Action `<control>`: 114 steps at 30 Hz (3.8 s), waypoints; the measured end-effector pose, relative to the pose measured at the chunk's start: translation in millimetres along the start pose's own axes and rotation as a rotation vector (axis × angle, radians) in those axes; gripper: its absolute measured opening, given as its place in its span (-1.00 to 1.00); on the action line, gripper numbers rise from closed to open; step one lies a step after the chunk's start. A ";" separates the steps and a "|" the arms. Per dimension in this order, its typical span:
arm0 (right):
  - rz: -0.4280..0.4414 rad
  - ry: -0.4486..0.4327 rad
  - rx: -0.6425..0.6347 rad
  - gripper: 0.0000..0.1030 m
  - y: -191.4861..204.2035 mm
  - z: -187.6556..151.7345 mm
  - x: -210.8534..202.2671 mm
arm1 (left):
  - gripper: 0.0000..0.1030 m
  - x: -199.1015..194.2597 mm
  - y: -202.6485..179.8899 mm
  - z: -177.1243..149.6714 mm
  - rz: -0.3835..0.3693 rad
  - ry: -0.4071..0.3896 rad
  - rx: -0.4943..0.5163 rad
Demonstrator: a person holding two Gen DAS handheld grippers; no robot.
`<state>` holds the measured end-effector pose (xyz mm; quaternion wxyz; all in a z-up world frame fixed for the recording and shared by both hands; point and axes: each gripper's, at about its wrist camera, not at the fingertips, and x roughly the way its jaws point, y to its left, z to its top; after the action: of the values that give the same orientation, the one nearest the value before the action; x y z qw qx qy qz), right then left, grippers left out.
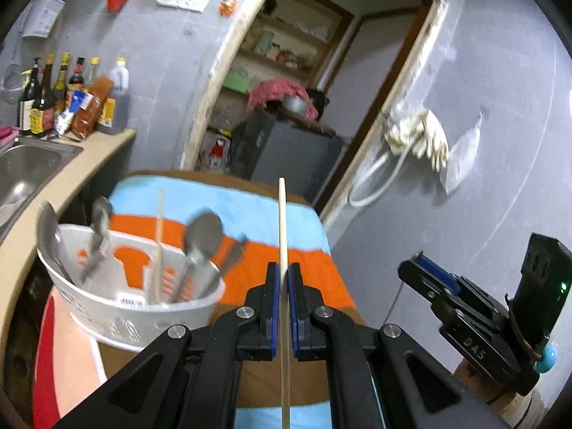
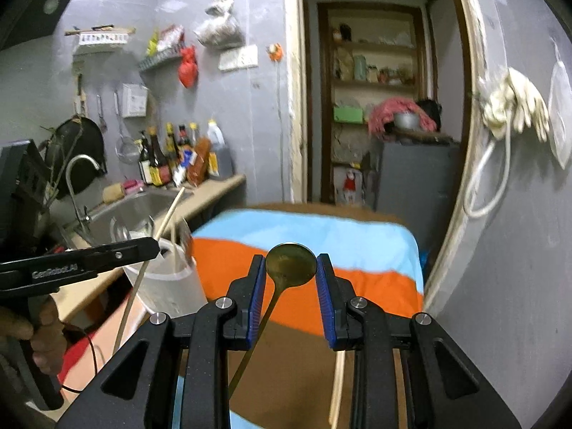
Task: Organize utensils
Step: 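Lift the gold spoon with the right gripper while the left gripper lifts the chopstick toward the caddy, then open the right gripper over the caddy while the left gripper releases the chopstick into it, then move both grippers down over the remaining wooden chopsticks on the cloth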
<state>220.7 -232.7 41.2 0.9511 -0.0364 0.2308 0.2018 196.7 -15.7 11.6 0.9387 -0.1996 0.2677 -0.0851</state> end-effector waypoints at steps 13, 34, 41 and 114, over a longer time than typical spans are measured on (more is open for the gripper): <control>0.098 -0.177 -0.071 -0.51 67.4 68.6 0.2 | -0.91 -35.4 101.2 64.1 0.113 -0.245 -0.183; 0.032 -0.183 -0.059 -0.51 125.5 71.2 69.3 | -0.91 3.8 177.0 70.7 0.218 -0.322 -0.223; 0.013 -0.147 -0.128 -0.51 148.1 62.3 90.9 | -0.91 6.9 183.1 65.8 0.229 -0.334 -0.217; -0.078 -0.163 0.147 0.97 -34.8 31.5 -3.7 | 0.99 -21.8 -29.4 5.2 0.238 -0.353 0.178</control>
<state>245.0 -260.8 70.1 0.9740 0.0412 0.1651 0.1494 179.5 -34.7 38.3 0.9884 -0.0949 0.1122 0.0390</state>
